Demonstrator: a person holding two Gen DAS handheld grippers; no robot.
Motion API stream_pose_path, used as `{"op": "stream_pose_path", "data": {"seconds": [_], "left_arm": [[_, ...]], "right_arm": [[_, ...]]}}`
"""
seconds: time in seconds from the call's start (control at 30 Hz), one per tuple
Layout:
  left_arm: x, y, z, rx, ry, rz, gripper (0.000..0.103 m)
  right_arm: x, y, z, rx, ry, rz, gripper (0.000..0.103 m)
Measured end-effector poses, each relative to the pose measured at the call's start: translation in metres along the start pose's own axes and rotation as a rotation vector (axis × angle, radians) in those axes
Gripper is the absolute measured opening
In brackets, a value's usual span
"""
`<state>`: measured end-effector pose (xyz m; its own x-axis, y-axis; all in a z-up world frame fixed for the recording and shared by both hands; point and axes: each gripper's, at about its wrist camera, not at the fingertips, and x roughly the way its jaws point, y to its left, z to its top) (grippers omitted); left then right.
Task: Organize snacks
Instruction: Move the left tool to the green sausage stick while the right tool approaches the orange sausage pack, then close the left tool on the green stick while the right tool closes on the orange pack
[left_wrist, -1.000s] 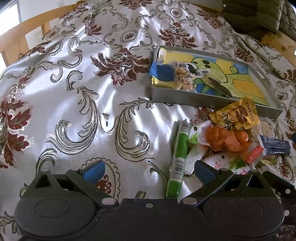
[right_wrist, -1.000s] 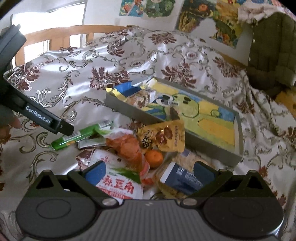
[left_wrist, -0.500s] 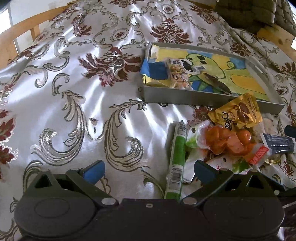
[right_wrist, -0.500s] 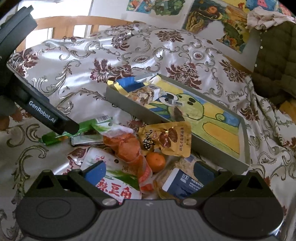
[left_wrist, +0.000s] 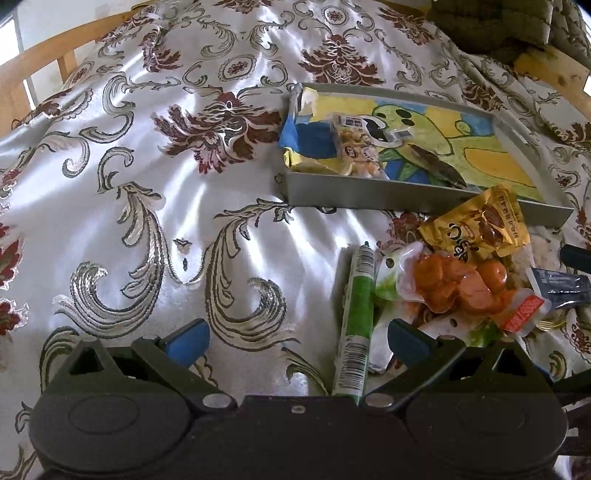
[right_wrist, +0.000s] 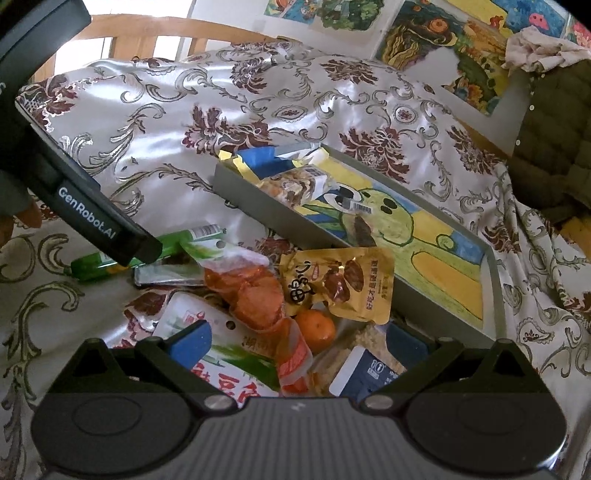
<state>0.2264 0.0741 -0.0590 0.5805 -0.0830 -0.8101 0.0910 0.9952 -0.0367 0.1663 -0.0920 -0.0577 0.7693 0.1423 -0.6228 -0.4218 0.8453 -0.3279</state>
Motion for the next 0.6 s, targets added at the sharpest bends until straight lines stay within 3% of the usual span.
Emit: {"op": "stream_pose_path", "data": {"seconds": [0.2, 0.6], "left_arm": [[-0.001, 0.003, 0.0, -0.017, -0.007, -0.014, 0.102], [0.0, 0.0, -0.002, 0.011, -0.008, -0.075, 0.075]], "right_arm": [[0.005, 0.0, 0.002, 0.004, -0.01, 0.018, 0.096], [0.017, 0.011, 0.006, -0.026, -0.013, 0.065, 0.078]]}}
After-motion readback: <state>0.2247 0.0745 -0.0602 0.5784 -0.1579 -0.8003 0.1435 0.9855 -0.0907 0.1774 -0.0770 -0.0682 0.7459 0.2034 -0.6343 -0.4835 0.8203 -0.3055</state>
